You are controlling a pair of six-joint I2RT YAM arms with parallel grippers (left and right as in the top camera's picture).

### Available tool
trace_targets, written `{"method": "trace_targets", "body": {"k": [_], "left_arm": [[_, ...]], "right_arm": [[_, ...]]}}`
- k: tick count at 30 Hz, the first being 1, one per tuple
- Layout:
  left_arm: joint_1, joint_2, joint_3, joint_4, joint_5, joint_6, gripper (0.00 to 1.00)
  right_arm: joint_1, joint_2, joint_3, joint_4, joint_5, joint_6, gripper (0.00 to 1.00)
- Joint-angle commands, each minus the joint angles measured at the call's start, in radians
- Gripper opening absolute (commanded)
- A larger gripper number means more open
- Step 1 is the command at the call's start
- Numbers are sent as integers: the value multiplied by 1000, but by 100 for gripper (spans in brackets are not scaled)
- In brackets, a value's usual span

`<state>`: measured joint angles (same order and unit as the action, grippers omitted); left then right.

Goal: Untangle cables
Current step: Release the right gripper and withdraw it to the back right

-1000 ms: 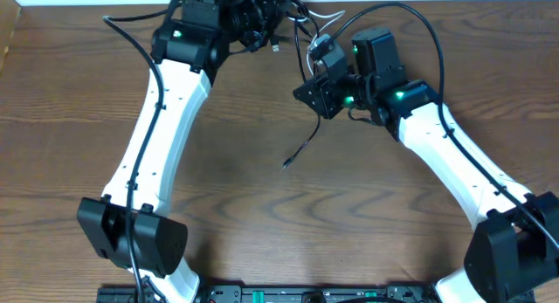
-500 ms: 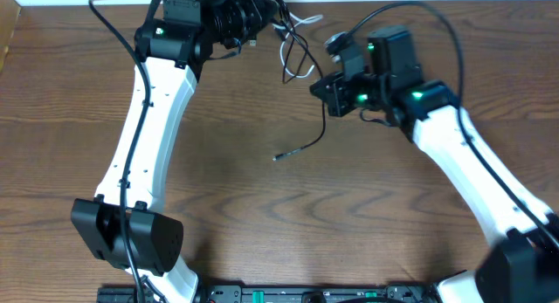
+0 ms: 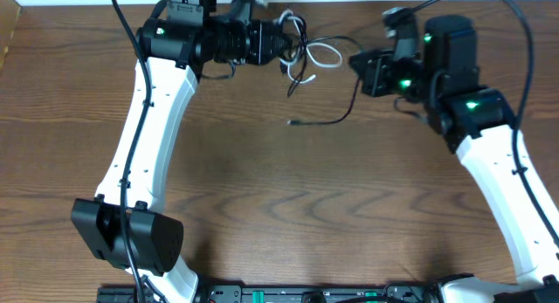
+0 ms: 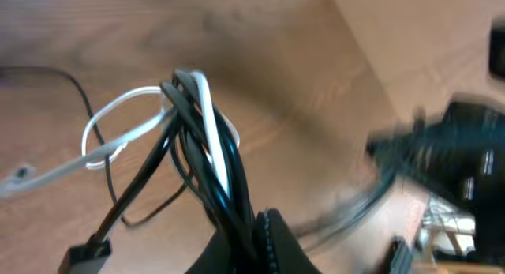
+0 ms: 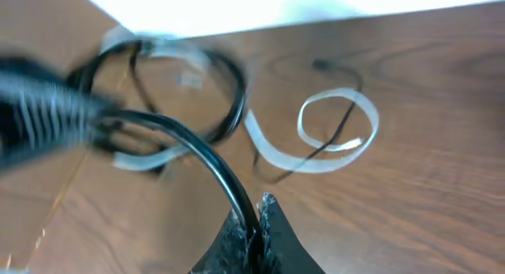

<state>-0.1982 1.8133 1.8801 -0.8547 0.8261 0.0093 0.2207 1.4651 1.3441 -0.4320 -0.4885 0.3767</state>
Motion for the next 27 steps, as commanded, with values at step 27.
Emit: {"method": "trace_targets", "body": {"k": [27], "left_arm": [[-130, 8, -26, -226, 35, 135, 7]], "right_arm": [[-194, -142, 2, 198, -42, 216, 1]]}}
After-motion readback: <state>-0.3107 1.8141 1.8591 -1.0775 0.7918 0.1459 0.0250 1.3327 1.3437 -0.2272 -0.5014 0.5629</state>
